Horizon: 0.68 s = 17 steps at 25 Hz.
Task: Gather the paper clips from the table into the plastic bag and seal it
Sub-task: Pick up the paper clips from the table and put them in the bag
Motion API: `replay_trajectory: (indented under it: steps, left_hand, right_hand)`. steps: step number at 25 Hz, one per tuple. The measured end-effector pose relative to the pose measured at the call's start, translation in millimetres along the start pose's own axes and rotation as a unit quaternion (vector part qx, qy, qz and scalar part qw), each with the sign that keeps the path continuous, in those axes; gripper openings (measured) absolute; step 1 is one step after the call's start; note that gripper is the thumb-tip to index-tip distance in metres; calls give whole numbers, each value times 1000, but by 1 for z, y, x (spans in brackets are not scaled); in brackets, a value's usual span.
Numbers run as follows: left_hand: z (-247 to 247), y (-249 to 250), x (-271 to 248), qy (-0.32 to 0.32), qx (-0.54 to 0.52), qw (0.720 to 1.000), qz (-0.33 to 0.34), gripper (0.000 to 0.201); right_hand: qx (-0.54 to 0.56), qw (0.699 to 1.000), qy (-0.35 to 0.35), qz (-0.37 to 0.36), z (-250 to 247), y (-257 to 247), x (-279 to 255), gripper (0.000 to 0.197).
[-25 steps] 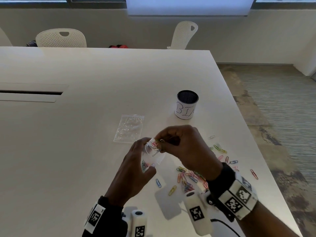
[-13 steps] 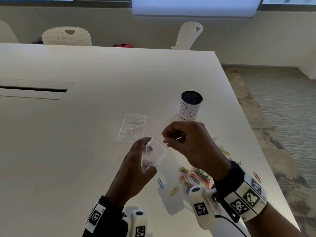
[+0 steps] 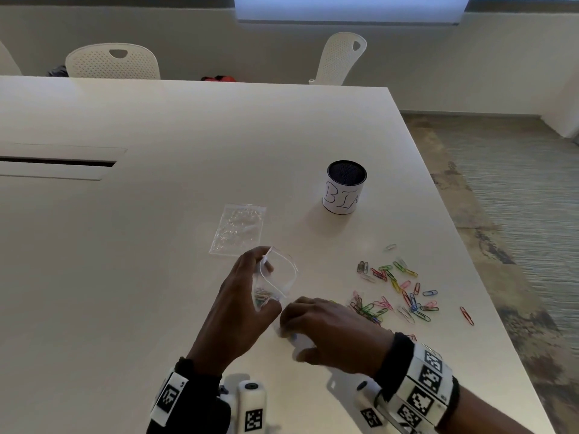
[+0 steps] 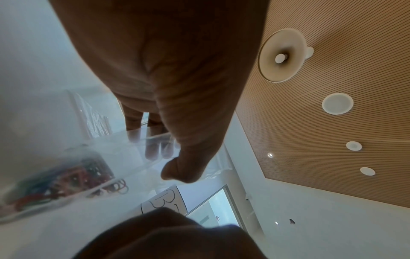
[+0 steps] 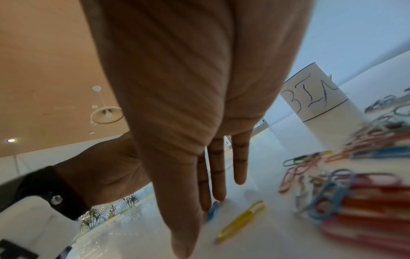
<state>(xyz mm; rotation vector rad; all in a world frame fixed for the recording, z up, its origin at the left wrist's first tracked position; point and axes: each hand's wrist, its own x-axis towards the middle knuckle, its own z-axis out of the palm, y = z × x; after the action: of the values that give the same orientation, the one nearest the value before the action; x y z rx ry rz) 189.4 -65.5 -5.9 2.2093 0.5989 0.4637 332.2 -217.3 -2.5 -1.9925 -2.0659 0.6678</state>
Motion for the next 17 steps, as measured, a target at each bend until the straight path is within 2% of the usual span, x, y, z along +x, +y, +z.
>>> replay_trajectory:
  steps: [2, 5, 8, 10, 12, 15, 17]
  left_hand:
    - [1, 0, 0, 3, -2, 1000, 1, 79]
    - [1, 1, -1, 8, -16, 1000, 0, 76]
    - [1, 0, -1, 8, -23, 1000, -3, 75]
    - [1, 0, 0, 6, -26, 1000, -4, 74]
    - [2, 0, 0, 3, -25, 1000, -3, 73]
    - [3, -1, 2, 0, -25, 1000, -1, 74]
    - [3, 0, 2, -2, -30, 1000, -1, 74]
  right_hand:
    - [-8, 1000, -8, -5, -1, 5, -7, 30]
    - [-9, 1000, -12, 26, -8, 17, -19, 13]
    - [-33, 996, -2, 83, -20, 32, -32, 12]
    - [-39, 992, 34, 115, -30, 39, -41, 22]
    - [-39, 984, 52, 164, -36, 43, -51, 49]
    - [-52, 972, 14, 231, -37, 45, -58, 85]
    - [-41, 968, -3, 248, -32, 44, -59, 87]
